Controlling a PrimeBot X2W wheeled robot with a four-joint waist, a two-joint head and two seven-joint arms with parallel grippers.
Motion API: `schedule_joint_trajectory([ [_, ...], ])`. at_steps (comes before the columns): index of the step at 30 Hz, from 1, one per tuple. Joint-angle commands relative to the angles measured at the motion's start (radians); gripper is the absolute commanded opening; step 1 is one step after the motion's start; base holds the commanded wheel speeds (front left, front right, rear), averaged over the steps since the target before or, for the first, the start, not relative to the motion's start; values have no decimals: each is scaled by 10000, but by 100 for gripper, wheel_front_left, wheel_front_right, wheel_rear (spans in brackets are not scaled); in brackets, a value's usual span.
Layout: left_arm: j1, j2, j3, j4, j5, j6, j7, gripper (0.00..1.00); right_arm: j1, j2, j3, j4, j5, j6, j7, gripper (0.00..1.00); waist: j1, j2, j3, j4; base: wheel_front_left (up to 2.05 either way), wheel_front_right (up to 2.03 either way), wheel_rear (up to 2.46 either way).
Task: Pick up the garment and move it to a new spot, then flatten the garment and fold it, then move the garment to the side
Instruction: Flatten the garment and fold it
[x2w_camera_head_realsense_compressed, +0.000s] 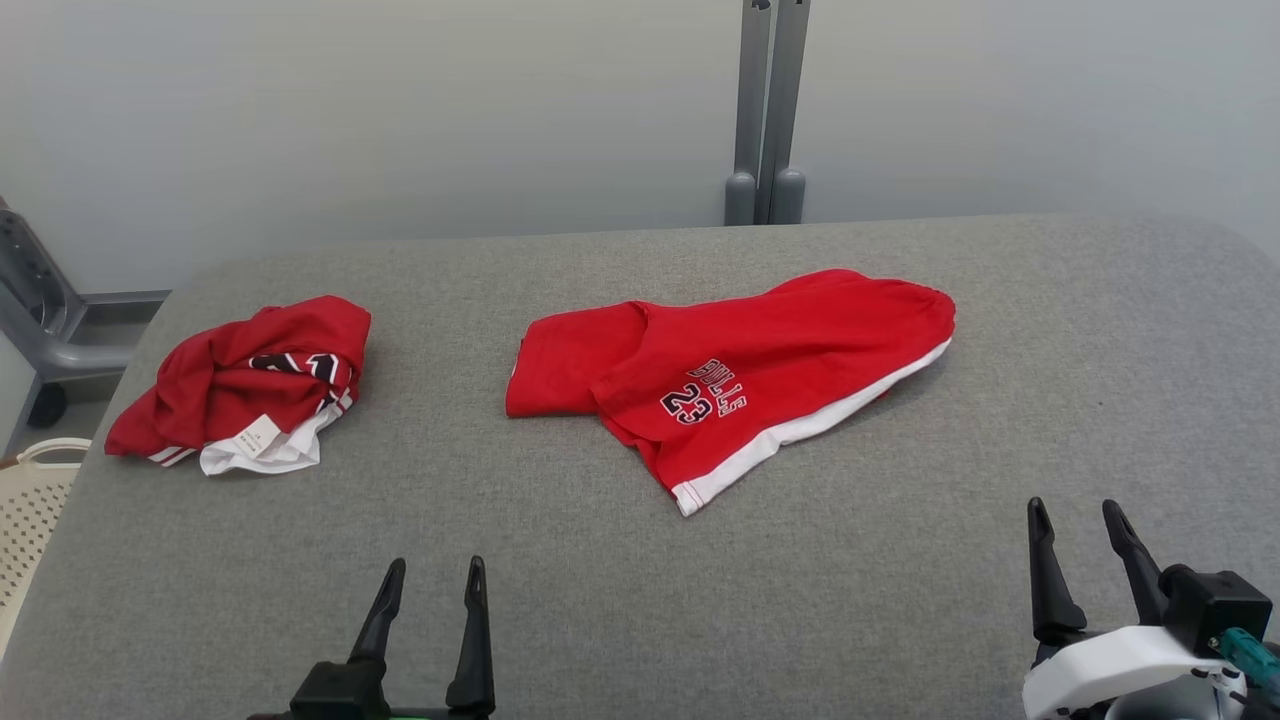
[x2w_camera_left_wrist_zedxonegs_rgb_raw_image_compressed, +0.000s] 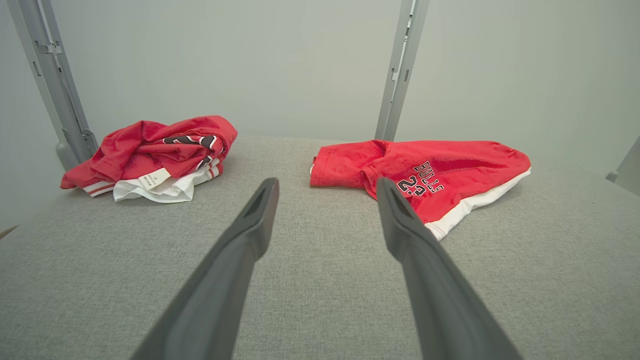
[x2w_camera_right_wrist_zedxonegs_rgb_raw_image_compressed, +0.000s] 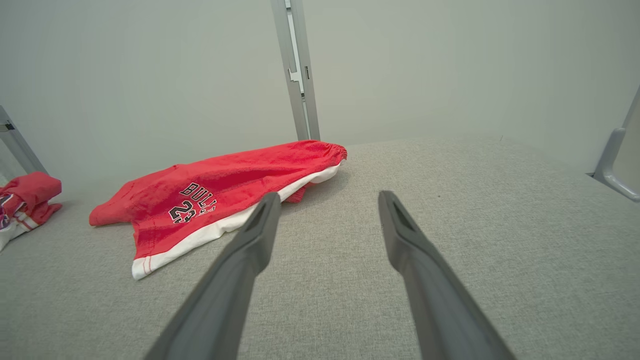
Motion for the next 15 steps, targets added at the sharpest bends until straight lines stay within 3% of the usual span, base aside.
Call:
schedule_joint_trajectory([
  [1, -14, 8, -19, 29, 64, -72, 6, 100, 14, -29, 15, -81, -53, -3, 60, 100, 1, -1, -2, -5, 0, 0, 0],
  [8, -362, 8, -487, 668, -193, -442, 175, 100, 51, -29, 234, -266, -93, -3, 287, 100, 1, -1, 3, -194, 0, 0, 0],
  [15, -1300, 9, -1226, 1703, -1162, -740, 1212, 100, -33, -28, 374, -604, -276, -3, 637, 100, 1, -1, 150, -505, 0, 0, 0],
])
